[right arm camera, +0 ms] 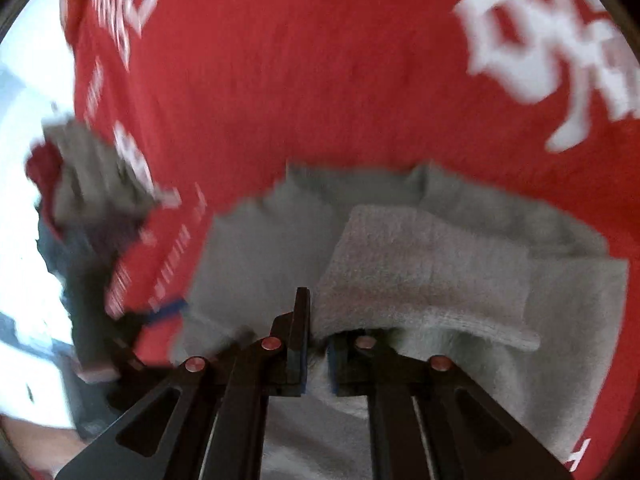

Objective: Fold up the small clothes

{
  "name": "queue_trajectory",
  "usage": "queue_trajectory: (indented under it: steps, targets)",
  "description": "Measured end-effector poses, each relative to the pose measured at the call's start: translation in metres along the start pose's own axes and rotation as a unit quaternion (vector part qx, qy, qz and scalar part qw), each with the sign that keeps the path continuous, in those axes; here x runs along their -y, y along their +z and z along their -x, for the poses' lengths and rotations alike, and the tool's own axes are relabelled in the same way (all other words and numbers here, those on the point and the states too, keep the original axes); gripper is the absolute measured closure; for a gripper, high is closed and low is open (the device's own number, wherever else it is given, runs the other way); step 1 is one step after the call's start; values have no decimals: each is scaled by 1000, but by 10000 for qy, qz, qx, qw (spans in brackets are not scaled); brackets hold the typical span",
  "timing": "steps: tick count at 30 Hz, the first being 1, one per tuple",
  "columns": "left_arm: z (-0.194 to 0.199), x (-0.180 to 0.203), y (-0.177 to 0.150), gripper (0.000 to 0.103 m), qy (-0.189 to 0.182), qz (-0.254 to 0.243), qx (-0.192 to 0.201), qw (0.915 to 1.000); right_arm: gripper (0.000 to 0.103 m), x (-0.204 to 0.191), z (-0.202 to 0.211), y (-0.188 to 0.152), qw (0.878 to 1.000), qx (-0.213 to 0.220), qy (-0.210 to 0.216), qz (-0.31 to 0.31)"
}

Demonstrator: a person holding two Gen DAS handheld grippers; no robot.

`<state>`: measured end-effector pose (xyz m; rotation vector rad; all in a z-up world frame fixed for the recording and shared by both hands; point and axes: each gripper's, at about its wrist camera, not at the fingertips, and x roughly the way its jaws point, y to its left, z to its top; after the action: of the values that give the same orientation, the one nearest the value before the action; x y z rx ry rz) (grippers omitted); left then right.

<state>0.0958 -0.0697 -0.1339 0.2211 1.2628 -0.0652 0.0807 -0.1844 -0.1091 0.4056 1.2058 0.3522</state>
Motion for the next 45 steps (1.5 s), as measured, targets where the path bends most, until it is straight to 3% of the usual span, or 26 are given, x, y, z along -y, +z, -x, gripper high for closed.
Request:
queue_trajectory:
  steps: [1,2,3,6,10,11,12,14,18,22,26,29,32,34,35,36,39,41,43,45]
  targets:
    - [-2,-7,-7,1,-28,61,-100,9999,90,-2,-14,-5,9994,-251,-231,47]
    - [-6,-11,-10,1,-129,129,-177,9997,76,-2,-22,-8,9984,-409,-377,40]
    - [-9,-15,-12,1,-253,216,-249,9991,69,-1,-26,-11,9982,-444,-410,-25]
    - [-14,-16,-18,1,-361,264,-287,9986,51,11,-11,-13,9977,-166,-131,-645]
    - [-11,-24,-21,1,-550,380,-359,9971,51,48,6,-10,9805,295,184,-1936]
    - [-10,-28,-20,1,-569,397,-357,9969,53,61,7,-11,9703,358,225,-2383]
    - [-8,-30,-21,1,-587,410,-357,9968,71,75,8,-11,9558,453,251,-2895]
    - [-5,-39,-21,1,-617,437,-368,9965,95,78,10,-5,9501,560,8,-3068]
    - [0,-65,-25,1,-584,507,-281,9966,95,33,17,16,9741,989,-55,-2033]
    - [9,-82,-32,1,-408,578,-259,9972,95,-46,-4,37,9956,870,-236,-274]
    - [7,-95,-38,1,-238,702,-368,9966,95,-107,-54,29,9927,386,-514,1025]
    - [6,-101,-42,1,-137,803,-434,9957,95,-126,-85,18,9875,105,-631,1441]
    - [4,-109,-44,1,-87,863,-491,9950,92,-120,-105,11,9854,-435,-737,1473]
    - [9,-110,-43,1,-85,861,-449,9952,87,-116,-92,5,9852,-322,-756,1505]
    - [10,-112,-40,1,-99,833,-417,9956,71,-115,-86,4,9854,-331,-805,1466]
    - [14,-113,-37,1,-104,821,-376,9959,56,-108,-73,2,9877,-324,-789,1310]
    - [29,-112,-23,1,-199,820,-167,9963,53,-73,-34,-5,9982,-208,-281,496]
    - [39,-109,-12,1,-306,798,9,9963,53,-46,-14,-13,9994,-166,-252,-151]
    - [44,-101,3,1,-406,696,185,9966,53,1,14,-27,9941,-25,-305,-1045]
    - [37,-93,14,1,-456,552,184,9973,53,60,47,-53,9740,242,-214,-2242]
